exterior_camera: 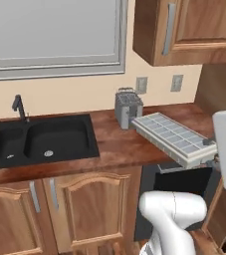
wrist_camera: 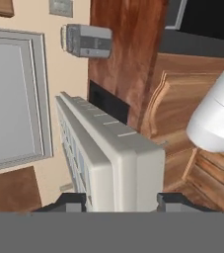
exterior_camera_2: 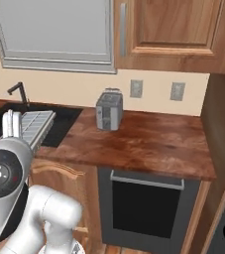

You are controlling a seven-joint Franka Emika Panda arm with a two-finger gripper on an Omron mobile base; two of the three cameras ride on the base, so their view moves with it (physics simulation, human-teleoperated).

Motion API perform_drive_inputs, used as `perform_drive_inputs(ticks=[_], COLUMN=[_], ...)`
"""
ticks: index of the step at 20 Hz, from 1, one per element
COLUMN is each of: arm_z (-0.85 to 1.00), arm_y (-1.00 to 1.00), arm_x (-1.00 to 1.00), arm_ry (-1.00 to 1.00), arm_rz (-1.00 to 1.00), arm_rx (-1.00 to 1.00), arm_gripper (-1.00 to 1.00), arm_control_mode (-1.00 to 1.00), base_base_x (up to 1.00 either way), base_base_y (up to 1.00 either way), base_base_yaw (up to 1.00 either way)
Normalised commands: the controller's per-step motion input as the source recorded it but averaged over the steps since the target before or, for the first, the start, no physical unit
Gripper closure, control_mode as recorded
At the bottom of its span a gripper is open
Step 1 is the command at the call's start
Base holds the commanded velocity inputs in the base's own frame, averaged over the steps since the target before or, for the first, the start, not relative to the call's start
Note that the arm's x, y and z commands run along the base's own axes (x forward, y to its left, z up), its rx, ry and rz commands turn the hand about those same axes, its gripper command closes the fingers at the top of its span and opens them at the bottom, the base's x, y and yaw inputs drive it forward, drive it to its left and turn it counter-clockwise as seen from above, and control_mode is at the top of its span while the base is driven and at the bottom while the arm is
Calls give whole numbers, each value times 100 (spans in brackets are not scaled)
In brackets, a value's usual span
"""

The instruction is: The ice cube tray has been filled with water. Take the tray and place it in the freezer to make ice. Close the freezer door after placing the tray.

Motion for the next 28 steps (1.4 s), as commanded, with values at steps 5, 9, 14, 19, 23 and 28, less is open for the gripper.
perform_drive_inputs(ticks=[5, 9, 14, 19, 23, 28], arm_z=[0, 0, 0, 0, 0, 0], arm_y=[0, 0, 0, 0, 0, 0], arm_x=[0, 0, 0, 0, 0, 0], arm_ry=[0, 0, 0, 0, 0, 0], arm_rz=[0, 0, 0, 0, 0, 0], arm_rx=[0, 0, 0, 0, 0, 0], arm_gripper=[100, 100, 100, 100, 100, 100], arm_control_mode=[100, 100, 100, 100, 100, 100], base_base_x=[-100, -100, -99, -82, -46, -13], base_base_y=[0, 0, -3, -17, -60, -91], base_base_yaw=[0, -1, -16, -28, -19, -13])
